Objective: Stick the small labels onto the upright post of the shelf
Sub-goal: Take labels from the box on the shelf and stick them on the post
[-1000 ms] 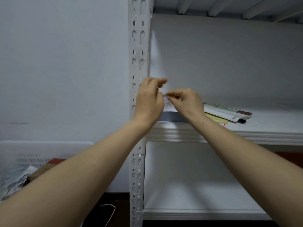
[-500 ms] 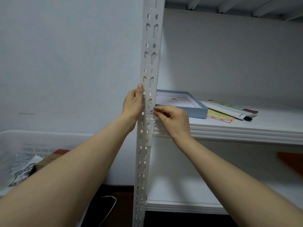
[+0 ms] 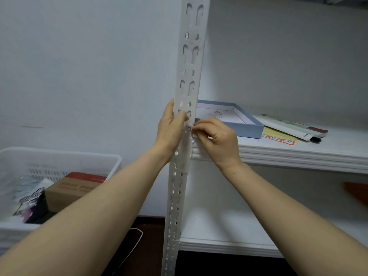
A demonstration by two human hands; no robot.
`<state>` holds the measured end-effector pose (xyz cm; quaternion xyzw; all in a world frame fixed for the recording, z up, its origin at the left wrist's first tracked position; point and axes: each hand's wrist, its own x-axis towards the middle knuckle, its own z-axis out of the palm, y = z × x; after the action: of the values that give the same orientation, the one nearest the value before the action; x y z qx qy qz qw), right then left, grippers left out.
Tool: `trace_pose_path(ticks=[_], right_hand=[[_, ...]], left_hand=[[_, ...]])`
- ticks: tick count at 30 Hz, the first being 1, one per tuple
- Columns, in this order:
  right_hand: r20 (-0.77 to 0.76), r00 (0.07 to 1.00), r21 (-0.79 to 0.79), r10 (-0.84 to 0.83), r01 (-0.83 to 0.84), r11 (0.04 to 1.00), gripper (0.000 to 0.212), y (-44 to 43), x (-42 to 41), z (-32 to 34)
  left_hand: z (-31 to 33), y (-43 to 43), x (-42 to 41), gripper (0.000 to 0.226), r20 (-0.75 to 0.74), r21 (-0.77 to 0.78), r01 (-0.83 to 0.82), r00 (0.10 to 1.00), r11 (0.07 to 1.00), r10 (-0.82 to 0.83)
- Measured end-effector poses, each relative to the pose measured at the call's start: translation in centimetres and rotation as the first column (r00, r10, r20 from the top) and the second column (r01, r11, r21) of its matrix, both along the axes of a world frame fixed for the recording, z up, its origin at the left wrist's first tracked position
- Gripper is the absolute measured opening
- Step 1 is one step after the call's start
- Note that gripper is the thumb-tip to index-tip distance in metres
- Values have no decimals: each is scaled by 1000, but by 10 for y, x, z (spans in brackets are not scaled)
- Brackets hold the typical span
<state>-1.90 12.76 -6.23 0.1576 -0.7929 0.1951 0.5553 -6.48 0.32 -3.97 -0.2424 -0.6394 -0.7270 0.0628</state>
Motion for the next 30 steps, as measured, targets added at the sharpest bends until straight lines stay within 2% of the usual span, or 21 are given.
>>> trace_pose_path(ticks=[2, 4, 5, 7, 9, 12, 16, 26, 30], right_hand=[[117, 993, -109, 26, -13, 994, 4, 3, 3, 2], [282, 957, -338, 69, 32, 940, 6, 2, 5, 8], [343, 928, -465, 145, 34, 885, 11, -1, 5, 13], [366, 843, -688, 395, -41, 725, 28, -6, 3, 25], [337, 749, -809, 570, -80, 583, 41, -9, 3, 36], [358, 678, -830, 642, -84, 551, 50, -7, 4, 43], [365, 651, -810, 665, -130, 572, 63, -8, 3, 42], [375, 670, -780, 641, -146, 609, 52, -10, 1, 37], [373, 667, -783, 645, -147, 604, 51, -9, 1, 37]], left_hand=[[-6, 0, 2, 53, -42, -30, -13, 999, 999, 11], [-9, 1, 6, 69, -40, -24, -2, 999, 1000, 1], [-10, 2, 8, 71, -35, -16, -2, 999, 1000, 2], [-13, 4, 8, 74, -44, -7, -21, 999, 1000, 21], [-15, 7, 8, 75, -58, -14, -34, 998, 999, 34], [-15, 7, 7, 76, -55, -35, -39, 998, 999, 37], [-13, 7, 9, 75, -52, -11, -49, 997, 999, 49], [-12, 9, 9, 74, -38, 3, -56, 998, 998, 56], [-12, 8, 12, 81, -54, 0, -43, 998, 999, 43]])
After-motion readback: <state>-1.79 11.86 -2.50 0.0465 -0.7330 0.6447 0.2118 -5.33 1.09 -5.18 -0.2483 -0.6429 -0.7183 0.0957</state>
